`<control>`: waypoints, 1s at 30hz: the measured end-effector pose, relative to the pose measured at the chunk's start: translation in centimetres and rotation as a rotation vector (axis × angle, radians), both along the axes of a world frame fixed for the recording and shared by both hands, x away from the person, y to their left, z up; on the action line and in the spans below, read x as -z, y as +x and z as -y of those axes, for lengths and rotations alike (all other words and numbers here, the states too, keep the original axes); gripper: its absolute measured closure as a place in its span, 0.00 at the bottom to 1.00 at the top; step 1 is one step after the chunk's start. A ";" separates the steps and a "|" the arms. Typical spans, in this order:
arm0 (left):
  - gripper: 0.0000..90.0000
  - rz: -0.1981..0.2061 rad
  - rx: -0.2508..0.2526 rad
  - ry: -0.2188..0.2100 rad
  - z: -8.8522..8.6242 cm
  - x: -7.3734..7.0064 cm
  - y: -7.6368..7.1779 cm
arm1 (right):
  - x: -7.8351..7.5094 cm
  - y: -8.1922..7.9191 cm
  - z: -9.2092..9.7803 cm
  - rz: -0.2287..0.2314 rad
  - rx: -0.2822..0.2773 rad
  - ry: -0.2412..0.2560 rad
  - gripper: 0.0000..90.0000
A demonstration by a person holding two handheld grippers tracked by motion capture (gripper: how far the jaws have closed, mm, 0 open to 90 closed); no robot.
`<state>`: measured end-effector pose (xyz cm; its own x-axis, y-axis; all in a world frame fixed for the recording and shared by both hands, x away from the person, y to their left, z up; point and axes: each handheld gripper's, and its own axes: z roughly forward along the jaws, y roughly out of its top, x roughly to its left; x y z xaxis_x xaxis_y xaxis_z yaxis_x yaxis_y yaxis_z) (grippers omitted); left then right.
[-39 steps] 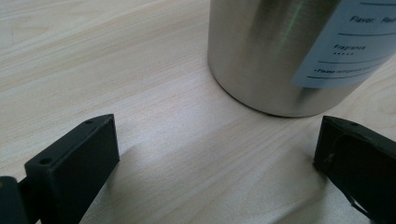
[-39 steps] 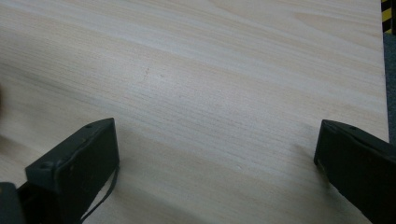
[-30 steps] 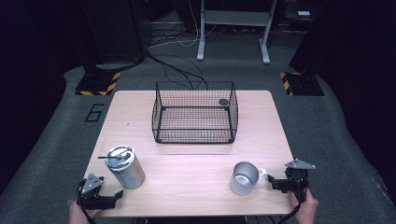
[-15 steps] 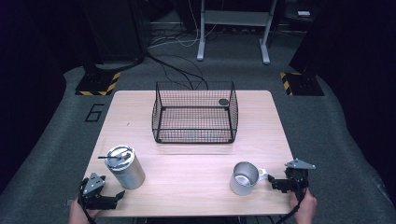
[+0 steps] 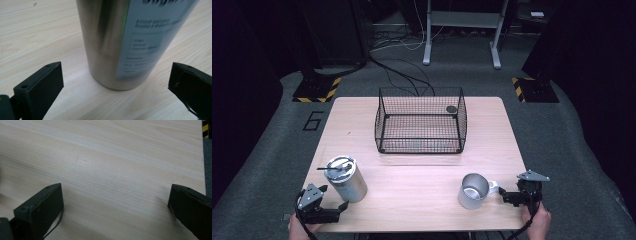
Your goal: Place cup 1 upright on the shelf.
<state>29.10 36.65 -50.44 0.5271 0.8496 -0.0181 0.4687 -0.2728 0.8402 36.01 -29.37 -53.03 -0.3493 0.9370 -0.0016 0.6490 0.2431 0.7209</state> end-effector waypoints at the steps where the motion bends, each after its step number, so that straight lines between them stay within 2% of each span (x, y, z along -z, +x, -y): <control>1: 0.00 0.008 -0.006 -0.002 0.0 -0.2 -0.1 | 0.0 0.0 0.0 0.005 0.003 0.004 0.00; 2: 0.00 0.025 -0.013 -0.013 0.1 -0.3 -0.1 | 0.0 0.0 0.0 0.003 0.000 0.004 0.00; 6: 0.00 0.049 -0.004 -0.055 0.2 -1.3 -0.3 | 0.0 0.0 0.0 0.003 0.001 0.004 0.00; 9: 0.00 0.072 -0.025 -0.075 0.4 -1.9 -0.2 | 0.0 0.0 0.0 0.003 0.000 0.002 0.00; 12: 0.00 0.102 -0.055 -0.120 0.4 -2.6 0.0 | 0.0 0.0 0.0 0.003 0.001 0.004 0.00; 16: 0.00 0.109 -0.056 -0.160 0.5 -3.4 0.1 | 0.0 0.0 0.0 0.003 0.000 0.003 0.00; 23: 0.00 0.135 -0.033 -0.142 1.1 -4.8 0.3 | 0.0 0.0 0.0 0.003 0.000 0.003 0.00; 24: 0.00 0.129 -0.022 -0.136 1.1 -5.0 0.4 | 0.0 0.0 0.0 0.001 0.000 0.002 0.00; 30: 0.00 0.144 -0.017 -0.117 2.0 -5.5 1.1 | 0.0 0.0 0.0 0.004 0.001 0.004 0.00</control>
